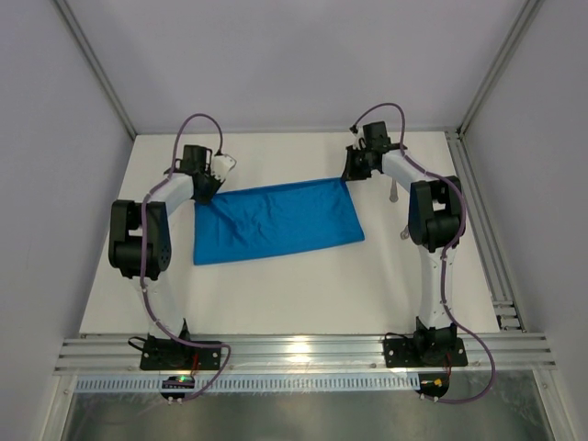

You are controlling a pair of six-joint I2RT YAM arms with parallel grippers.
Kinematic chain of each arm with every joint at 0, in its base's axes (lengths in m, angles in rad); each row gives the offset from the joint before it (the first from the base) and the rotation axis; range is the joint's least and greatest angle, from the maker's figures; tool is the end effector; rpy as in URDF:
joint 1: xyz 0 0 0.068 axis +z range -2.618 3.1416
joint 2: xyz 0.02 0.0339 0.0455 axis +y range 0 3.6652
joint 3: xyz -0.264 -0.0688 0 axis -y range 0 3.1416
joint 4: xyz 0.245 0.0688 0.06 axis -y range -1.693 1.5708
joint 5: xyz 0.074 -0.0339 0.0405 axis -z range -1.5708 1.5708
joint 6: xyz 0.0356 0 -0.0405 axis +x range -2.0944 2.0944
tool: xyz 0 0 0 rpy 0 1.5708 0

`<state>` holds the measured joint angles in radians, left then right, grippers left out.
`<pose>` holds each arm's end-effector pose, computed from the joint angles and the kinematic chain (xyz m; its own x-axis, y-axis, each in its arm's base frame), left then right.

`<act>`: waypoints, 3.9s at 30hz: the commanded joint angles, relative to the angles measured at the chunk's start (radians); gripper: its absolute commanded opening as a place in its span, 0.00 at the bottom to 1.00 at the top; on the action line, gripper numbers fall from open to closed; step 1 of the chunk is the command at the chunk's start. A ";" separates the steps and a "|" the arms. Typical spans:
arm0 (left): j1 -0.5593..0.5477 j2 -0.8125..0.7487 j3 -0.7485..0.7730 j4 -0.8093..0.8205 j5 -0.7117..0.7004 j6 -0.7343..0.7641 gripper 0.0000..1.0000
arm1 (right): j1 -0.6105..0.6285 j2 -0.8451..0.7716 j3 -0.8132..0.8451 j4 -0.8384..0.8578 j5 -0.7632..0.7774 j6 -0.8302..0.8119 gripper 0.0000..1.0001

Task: Fold the napkin into a case and place the utensils inside
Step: Fold and flatten the napkin at the center of the board, then smooth out the rectangle-folded napkin at the center of the board.

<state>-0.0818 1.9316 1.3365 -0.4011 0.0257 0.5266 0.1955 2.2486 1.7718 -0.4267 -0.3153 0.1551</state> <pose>0.4078 -0.0344 0.1809 -0.6752 0.5595 -0.4807 0.5031 0.8259 0.2545 0.4859 0.1075 0.1753 -0.8189 -0.0125 -0.5738 -0.2494 0.9081 0.3363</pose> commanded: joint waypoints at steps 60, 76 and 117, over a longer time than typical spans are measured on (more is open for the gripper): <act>0.007 -0.099 0.181 -0.194 0.084 -0.132 0.46 | 0.007 -0.209 -0.085 0.042 0.309 0.107 0.48; -0.090 -0.258 -0.289 -0.280 0.048 -0.092 0.31 | 0.007 -0.455 -0.660 0.103 0.111 0.147 0.52; -0.151 -0.333 -0.385 -0.242 0.031 -0.102 0.15 | 0.358 -0.609 -0.770 0.193 0.169 0.277 0.04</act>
<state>-0.2359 1.5841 0.9619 -0.6941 0.1268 0.4305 0.5591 1.6093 1.0000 -0.3248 -0.0933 0.3786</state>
